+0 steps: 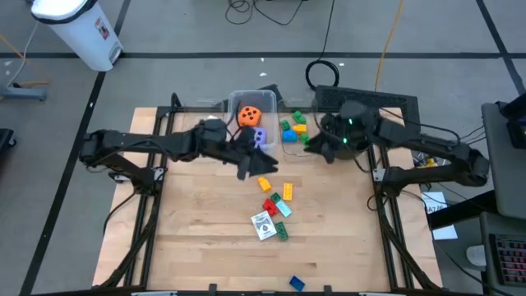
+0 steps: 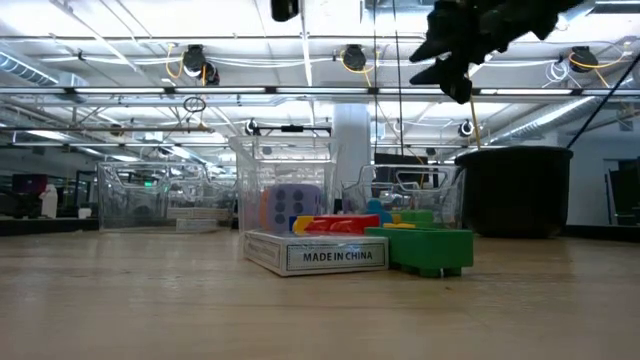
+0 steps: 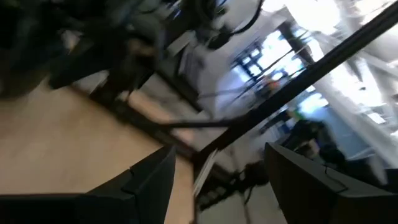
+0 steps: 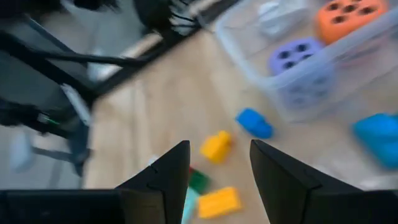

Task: Pick & Place Toys
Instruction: Put the red game piece into the right transparent bin

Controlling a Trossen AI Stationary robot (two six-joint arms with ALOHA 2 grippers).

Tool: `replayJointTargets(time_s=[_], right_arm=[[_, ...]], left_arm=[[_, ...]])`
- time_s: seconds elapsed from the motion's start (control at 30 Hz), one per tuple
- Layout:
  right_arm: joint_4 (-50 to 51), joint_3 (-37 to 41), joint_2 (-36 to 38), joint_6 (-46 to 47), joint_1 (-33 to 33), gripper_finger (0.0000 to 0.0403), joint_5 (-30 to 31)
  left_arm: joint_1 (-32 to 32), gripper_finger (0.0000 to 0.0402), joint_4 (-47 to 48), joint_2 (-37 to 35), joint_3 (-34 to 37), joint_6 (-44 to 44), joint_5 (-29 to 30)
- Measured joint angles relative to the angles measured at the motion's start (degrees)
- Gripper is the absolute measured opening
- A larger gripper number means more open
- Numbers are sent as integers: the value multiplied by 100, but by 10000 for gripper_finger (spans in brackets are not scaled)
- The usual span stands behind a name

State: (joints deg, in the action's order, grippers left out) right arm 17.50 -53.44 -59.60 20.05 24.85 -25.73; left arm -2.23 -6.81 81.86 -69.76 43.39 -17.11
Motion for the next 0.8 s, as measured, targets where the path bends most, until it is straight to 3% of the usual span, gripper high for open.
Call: replayJointTargets(time_s=[0.13,0.23,0.57,0.8], right_arm=[[-1402,873,356,854,-693,157,70],[-1942,1184,426,1175,-1327,155,637],[-1982,1098,75,1389,-3510,155,2270],[-1785,373,-730,1373,-4672,155,3522]], left_arm=[[328,250,672,-86,-7,-93,440],[553,250,986,-115,-7,-109,660],[1239,250,1639,-135,-7,20,844],[1757,250,1918,-135,-7,76,1271]])
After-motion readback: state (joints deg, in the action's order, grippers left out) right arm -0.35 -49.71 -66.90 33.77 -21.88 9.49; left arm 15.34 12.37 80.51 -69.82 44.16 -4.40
